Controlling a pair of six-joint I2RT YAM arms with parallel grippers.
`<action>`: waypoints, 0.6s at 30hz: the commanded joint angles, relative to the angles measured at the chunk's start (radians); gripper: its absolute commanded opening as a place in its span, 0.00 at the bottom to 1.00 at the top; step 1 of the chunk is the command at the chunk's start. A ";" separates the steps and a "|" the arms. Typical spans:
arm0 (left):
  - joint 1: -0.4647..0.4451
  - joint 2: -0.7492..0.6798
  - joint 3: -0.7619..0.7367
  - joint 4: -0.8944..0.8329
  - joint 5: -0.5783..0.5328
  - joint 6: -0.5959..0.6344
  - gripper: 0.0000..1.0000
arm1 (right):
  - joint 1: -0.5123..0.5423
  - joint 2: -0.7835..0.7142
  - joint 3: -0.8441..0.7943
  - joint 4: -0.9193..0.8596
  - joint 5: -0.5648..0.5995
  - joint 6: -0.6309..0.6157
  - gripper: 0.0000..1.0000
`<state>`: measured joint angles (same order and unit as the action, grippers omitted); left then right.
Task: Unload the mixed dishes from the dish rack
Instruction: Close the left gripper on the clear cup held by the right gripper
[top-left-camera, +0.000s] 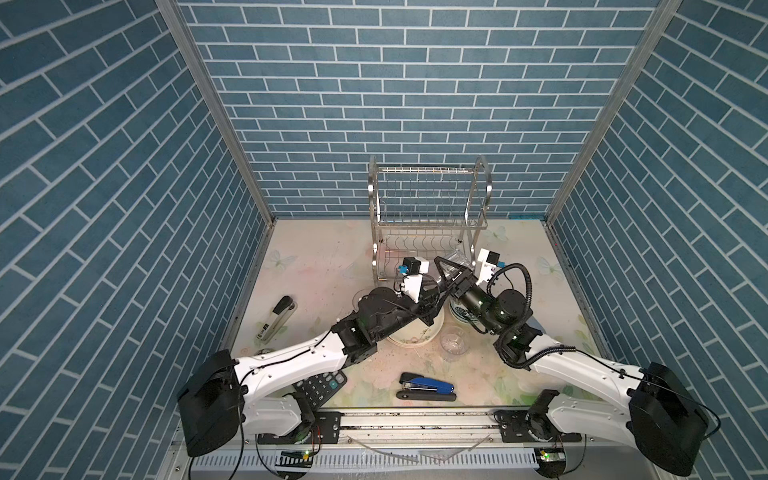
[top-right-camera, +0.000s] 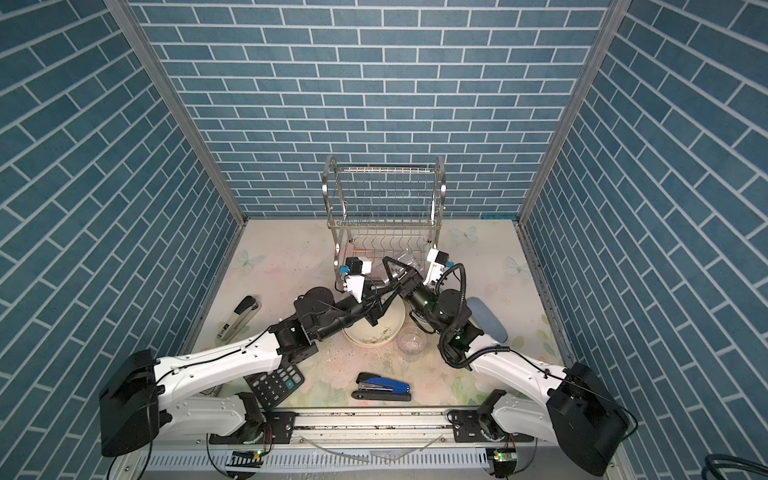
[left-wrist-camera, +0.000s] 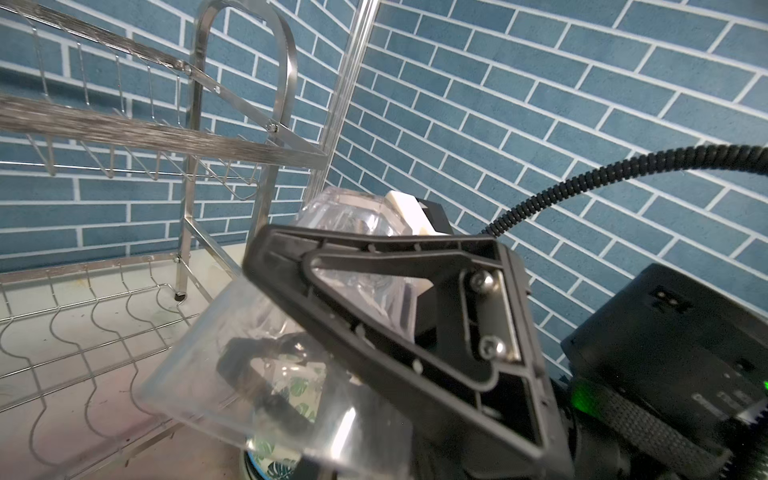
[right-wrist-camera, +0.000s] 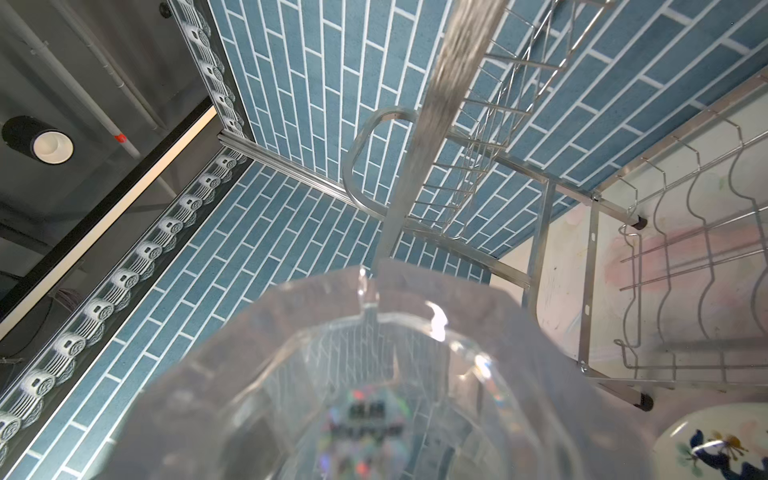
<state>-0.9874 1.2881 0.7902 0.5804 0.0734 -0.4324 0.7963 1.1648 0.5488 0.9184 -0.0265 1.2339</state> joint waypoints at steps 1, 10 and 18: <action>0.008 0.027 0.037 0.067 0.043 -0.020 0.29 | -0.007 0.008 0.055 0.093 -0.035 0.038 0.00; 0.011 0.073 0.062 0.154 0.046 -0.034 0.23 | -0.012 0.010 0.057 0.127 -0.047 0.045 0.00; 0.012 0.108 0.072 0.216 0.040 -0.051 0.17 | -0.014 0.009 0.060 0.151 -0.056 0.049 0.00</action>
<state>-0.9810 1.3785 0.8307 0.7395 0.1177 -0.4763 0.7704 1.1748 0.5545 0.9970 -0.0338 1.2842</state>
